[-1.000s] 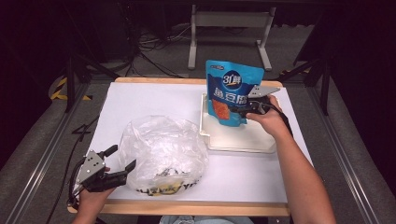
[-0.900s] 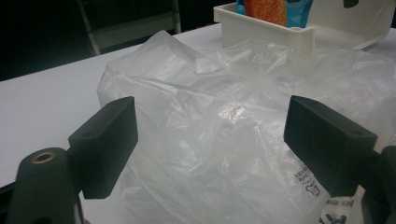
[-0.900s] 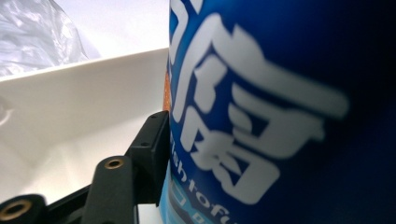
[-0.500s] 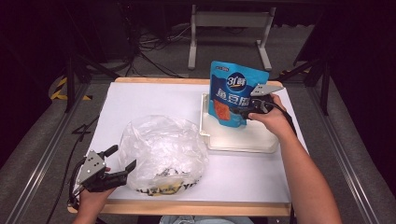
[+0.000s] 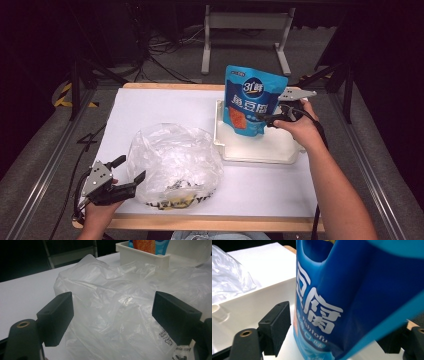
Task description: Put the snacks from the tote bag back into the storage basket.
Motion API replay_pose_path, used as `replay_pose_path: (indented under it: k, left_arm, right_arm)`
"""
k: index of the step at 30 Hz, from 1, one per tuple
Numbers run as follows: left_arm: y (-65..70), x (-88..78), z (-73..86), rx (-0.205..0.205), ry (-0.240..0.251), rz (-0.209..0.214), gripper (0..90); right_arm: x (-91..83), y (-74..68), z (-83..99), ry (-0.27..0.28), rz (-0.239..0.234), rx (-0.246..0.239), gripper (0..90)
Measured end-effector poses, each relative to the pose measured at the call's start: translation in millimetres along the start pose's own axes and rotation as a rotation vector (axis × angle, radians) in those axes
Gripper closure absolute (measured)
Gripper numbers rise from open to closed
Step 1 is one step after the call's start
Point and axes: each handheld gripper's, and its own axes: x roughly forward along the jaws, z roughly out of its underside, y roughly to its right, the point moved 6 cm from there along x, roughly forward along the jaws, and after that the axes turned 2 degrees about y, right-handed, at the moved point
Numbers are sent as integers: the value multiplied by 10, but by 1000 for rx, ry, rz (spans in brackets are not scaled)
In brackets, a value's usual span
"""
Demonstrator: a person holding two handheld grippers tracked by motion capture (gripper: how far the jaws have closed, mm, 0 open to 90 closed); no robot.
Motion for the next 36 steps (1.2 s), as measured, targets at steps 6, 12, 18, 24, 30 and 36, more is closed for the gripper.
replay_pose_path:
  k: [6,12,18,24,30,36]
  left_arm:
    - [6,-17,0,-2,2,-4,184]
    - [11,-18,1,-3,1,-5,183]
    - [9,-14,-4,-3,2,-5,183]
    - [13,-17,-7,-1,1,-6,184]
    - [17,-10,-8,-1,2,-6,183]
    - [19,-9,-12,3,5,-4,182]
  right_arm:
    - [-242,-62,-31,18,22,18,233]
    - [-459,-83,11,5,59,19,233]
    - [-729,-209,16,28,37,31,233]
    - [-910,-383,38,39,-4,45,233]
    - [-1025,-582,85,35,-54,35,232]
    - [-1063,-778,158,35,-91,13,232]
